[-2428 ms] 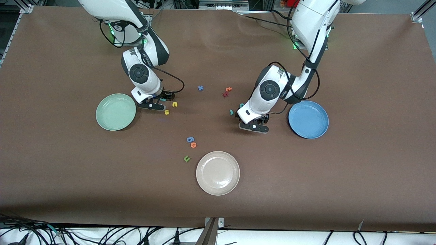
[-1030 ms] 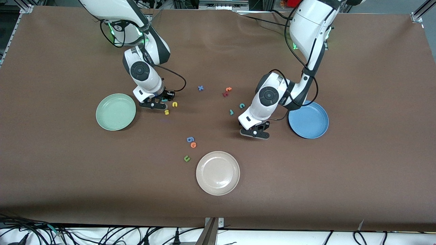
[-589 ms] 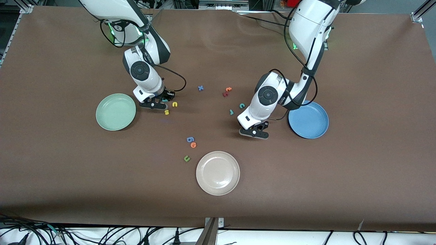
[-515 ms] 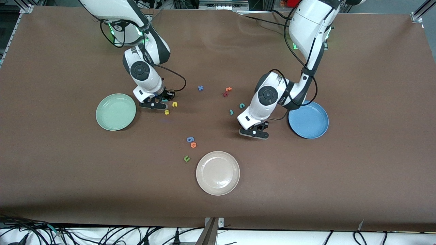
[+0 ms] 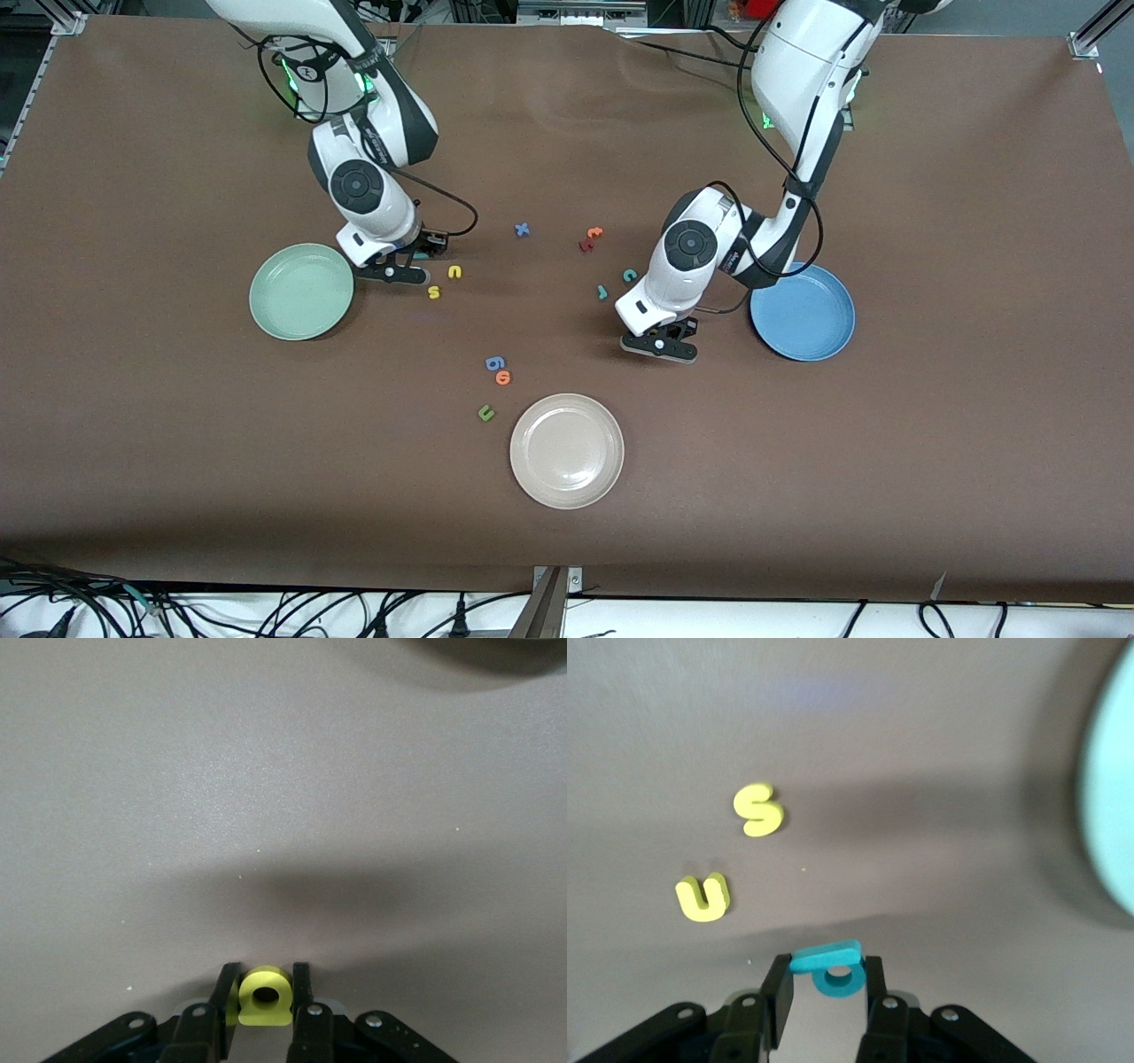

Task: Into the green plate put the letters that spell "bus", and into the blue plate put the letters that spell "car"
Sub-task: 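Place the teal letter on the green plate while the left fills blue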

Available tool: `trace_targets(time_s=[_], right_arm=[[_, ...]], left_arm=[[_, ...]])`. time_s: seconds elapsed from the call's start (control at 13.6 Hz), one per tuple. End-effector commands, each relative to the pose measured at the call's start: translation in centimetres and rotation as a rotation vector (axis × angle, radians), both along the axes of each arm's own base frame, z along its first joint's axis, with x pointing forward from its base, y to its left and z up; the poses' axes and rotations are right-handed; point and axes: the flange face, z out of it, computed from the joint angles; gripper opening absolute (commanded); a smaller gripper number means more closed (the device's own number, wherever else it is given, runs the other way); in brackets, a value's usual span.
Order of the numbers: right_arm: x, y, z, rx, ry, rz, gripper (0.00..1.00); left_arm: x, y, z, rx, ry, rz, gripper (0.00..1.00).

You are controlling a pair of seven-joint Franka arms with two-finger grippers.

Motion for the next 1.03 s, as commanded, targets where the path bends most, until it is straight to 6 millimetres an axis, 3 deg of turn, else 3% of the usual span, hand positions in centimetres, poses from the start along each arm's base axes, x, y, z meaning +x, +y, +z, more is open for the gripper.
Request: trace_targets(time_s=[0.0, 0.15, 0.22, 0.37, 0.51, 0.66, 0.96], right_arm=[[3.6, -2.9, 5.3, -0.015, 0.066, 0.015, 0.1], [6.2, -6.1, 7.9, -0.014, 0.095, 0.03, 0.1], [7.1, -8.2, 8.6, -0.007, 0.102, 0.051, 0.1], [8.7, -13.5, 8.7, 0.016, 0.094, 0.104, 0.1], [9.8, -18.6, 7.6, 0.021, 0.088, 0.135, 0.1], [10.2, -22.1, 6.0, 0.012, 0.098, 0.141, 0.1], [10.5, -24.2, 1.5, -0.019, 0.101, 0.134, 0.09]], left_arm=[[0.9, 0.3, 0.5, 0.013, -0.026, -0.005, 0.05], [1.8, 1.7, 2.9, 0.021, -0.02, -0.051, 0.05], [2.5, 3.4, 4.4, 0.038, 0.005, -0.081, 0.05], [2.8, 6.1, 8.3, 0.066, 0.063, -0.148, 0.06], [1.7, 8.9, 10.4, 0.088, 0.123, -0.168, 0.1], [0.8, 12.8, 10.9, 0.088, 0.144, -0.187, 0.08], [-0.7, 19.2, 10.7, 0.089, 0.157, -0.227, 0.04]])
